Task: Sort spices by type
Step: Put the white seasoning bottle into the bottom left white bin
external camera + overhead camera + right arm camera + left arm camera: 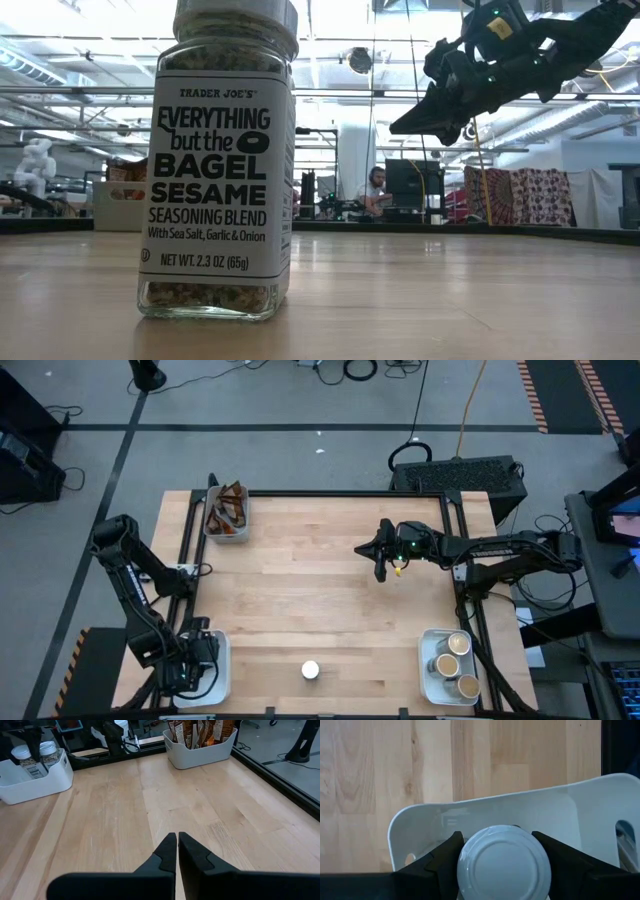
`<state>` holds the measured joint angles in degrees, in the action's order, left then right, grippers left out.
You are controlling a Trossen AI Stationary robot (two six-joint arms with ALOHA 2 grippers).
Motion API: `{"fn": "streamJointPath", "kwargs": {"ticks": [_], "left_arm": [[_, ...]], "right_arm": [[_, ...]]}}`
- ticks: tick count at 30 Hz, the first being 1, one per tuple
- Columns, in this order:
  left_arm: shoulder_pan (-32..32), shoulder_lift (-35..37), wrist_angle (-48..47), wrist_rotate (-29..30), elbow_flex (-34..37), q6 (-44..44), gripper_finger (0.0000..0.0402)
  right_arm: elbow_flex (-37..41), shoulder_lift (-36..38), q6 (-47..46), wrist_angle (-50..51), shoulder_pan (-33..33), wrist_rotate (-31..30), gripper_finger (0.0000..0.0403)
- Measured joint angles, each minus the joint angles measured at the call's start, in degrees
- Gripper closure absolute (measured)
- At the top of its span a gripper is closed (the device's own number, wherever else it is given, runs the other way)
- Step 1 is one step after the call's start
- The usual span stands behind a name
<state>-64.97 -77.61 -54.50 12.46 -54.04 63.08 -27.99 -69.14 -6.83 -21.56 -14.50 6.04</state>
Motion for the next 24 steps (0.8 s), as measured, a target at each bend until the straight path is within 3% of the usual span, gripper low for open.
{"fn": "streamJointPath", "kwargs": {"ticks": [16, 24], "left_arm": [[0.0, 0.0, 0.0, 0.1, 0.0, -0.3, 0.0175], [0.0, 0.0, -0.4, 0.0, 0.0, 4.0, 0.0175]], "right_arm": [[0.0, 0.0, 0.0, 0.0, 0.0, 0.0, 0.0403], [0.0, 0.0, 0.0, 0.0, 0.0, 0.0, 0.0403]]}}
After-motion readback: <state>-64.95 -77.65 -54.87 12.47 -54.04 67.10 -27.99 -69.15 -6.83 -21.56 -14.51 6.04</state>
